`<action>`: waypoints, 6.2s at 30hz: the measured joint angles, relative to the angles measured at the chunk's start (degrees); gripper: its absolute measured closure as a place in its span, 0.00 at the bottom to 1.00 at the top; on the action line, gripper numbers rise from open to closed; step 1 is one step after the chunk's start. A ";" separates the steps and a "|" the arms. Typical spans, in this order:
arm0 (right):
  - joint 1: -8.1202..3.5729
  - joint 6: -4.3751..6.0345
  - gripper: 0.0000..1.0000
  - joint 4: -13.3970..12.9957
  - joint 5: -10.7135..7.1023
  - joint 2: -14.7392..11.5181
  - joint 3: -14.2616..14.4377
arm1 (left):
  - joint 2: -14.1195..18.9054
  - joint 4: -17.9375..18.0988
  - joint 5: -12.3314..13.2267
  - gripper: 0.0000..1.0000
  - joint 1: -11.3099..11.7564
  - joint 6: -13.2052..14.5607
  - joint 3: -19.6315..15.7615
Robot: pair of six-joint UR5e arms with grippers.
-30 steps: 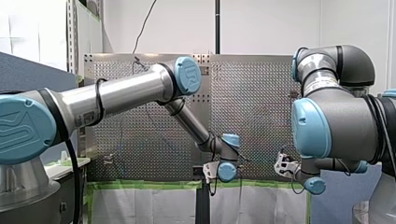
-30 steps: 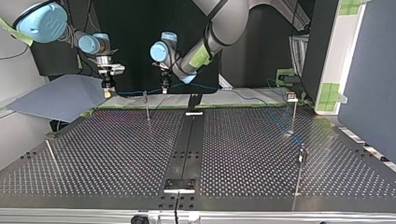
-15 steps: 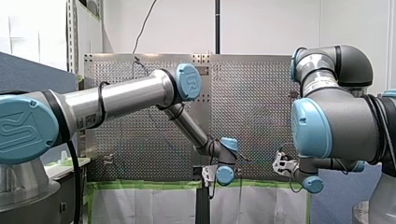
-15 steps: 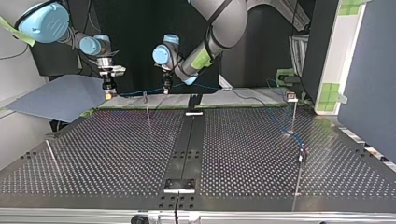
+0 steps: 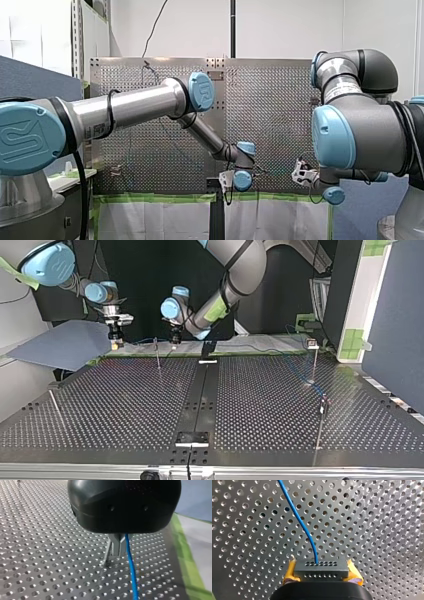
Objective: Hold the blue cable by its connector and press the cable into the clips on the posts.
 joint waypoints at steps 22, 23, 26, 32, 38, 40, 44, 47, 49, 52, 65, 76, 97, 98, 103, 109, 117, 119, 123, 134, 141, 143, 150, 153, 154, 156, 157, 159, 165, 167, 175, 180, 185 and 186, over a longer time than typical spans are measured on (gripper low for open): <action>0.80 0.38 1.00 3.15 0.48 3.41 -7.12 | -0.93 -1.10 3.25 1.00 1.88 -0.05 -0.17; 0.80 0.41 1.00 3.55 0.48 3.42 -7.57 | -0.95 -1.12 3.49 1.00 1.93 -0.06 -0.09; 0.86 0.77 1.00 4.48 0.36 3.48 -8.68 | -0.95 -1.13 4.24 1.00 2.08 -0.07 0.05; 0.96 1.83 1.00 5.64 0.34 3.58 -11.28 | -0.95 -0.96 6.00 1.00 2.44 -0.08 0.10; 1.12 2.73 1.00 6.55 0.45 3.79 -13.35 | -0.97 -0.81 6.99 1.00 2.70 -0.28 0.26; 1.14 2.99 1.00 6.55 0.47 3.84 -13.71 | -0.95 -0.78 7.21 1.00 2.84 -0.38 0.37; 1.18 3.37 1.00 6.78 0.45 4.66 -14.96 | -0.94 -0.42 7.89 1.00 3.31 -0.81 0.90; 1.18 2.80 1.00 7.57 0.83 5.97 -16.38 | -0.94 -0.04 8.22 1.00 3.67 -1.12 1.60; 1.17 2.32 1.00 8.25 1.35 6.82 -17.25 | -0.94 0.12 8.38 1.00 3.95 -1.32 1.98; 1.05 1.88 1.00 9.60 2.00 7.67 -18.73 | -0.94 0.23 8.47 1.00 4.34 -1.50 2.47; 1.07 2.59 1.00 14.14 1.63 8.15 -24.71 | -0.98 0.29 8.73 1.00 5.62 -1.63 4.83; 1.13 2.76 1.00 14.63 1.06 8.29 -25.65 | -0.96 0.02 8.55 1.00 5.67 -1.60 5.46; 1.12 2.75 0.00 14.62 1.05 8.31 -25.63 | -0.61 1.42 7.15 0.36 2.06 3.44 0.95; 1.12 2.75 0.00 14.63 1.05 8.31 -25.63 | -0.57 1.41 7.23 0.14 2.13 4.02 0.49; 1.12 2.76 0.00 14.63 1.05 8.31 -25.63 | -0.10 1.40 6.08 0.00 2.41 6.22 -1.58; 1.12 2.75 0.00 14.62 1.06 8.31 -25.63 | 0.26 0.98 4.19 0.00 1.77 5.72 -1.78; 1.12 2.76 0.00 14.63 1.06 8.31 -25.63 | 2.31 -1.27 7.05 0.00 -0.05 6.70 -3.76; 1.12 2.75 0.00 14.62 1.05 8.31 -25.64 | 3.27 -1.03 8.05 0.00 -0.53 7.14 -4.75; 1.11 2.76 0.00 14.63 1.06 8.31 -25.63 | 5.06 0.25 9.86 0.00 -1.35 7.92 -6.55; 1.12 2.75 0.00 14.63 1.05 8.31 -25.63 | 9.63 2.75 13.72 0.00 -4.17 10.66 -11.87; 1.12 2.75 0.00 14.62 1.06 8.31 -25.63 | 12.71 4.79 14.05 0.00 -5.92 11.24 -15.14; 1.12 2.76 0.00 14.63 1.06 8.31 -25.63 | 13.69 5.75 13.90 0.00 -6.50 11.44 -16.11; 1.12 2.76 0.00 14.63 1.06 8.31 -25.63 | 16.27 7.77 11.74 0.00 -7.87 10.60 -19.80; 1.12 2.76 0.00 14.63 1.05 8.31 -25.63 | 16.35 7.24 10.31 0.00 -6.99 9.27 -21.34; 1.12 2.76 0.00 14.63 1.06 8.31 -25.63 | 16.23 6.83 9.79 0.00 -6.56 8.78 -21.86; 1.12 2.76 0.00 14.63 1.05 8.31 -25.63 | 15.56 5.75 8.53 0.00 -5.38 7.56 -23.15; 1.12 2.76 0.00 14.63 1.06 8.31 -25.64 | 15.16 5.22 7.99 0.00 -4.93 7.17 -23.70; 1.12 2.75 0.00 14.63 1.06 8.31 -25.63 | 14.11 4.05 6.99 0.00 -4.39 6.86 -24.91; 1.12 2.75 0.00 14.63 1.05 8.31 -25.64 | 11.44 1.35 5.85 0.00 -4.64 6.34 -24.70; 1.12 2.76 0.00 14.63 1.05 8.31 -25.64 | 10.46 1.09 6.24 0.00 -4.85 6.28 -23.84; 1.12 2.76 0.00 14.63 1.05 8.31 -25.63 | 6.61 1.22 6.21 0.00 -5.99 6.05 -20.06; 1.12 2.76 0.00 14.63 1.05 8.31 -25.64 | 4.13 0.96 4.87 0.00 -5.97 5.76 -17.36; 1.12 2.75 0.00 14.63 1.06 8.31 -25.64 | 3.44 0.48 3.68 0.00 -6.02 5.61 -14.91; 1.12 2.76 0.00 14.62 1.06 8.31 -25.64 | 3.42 0.30 3.53 0.00 -6.03 5.60 -14.51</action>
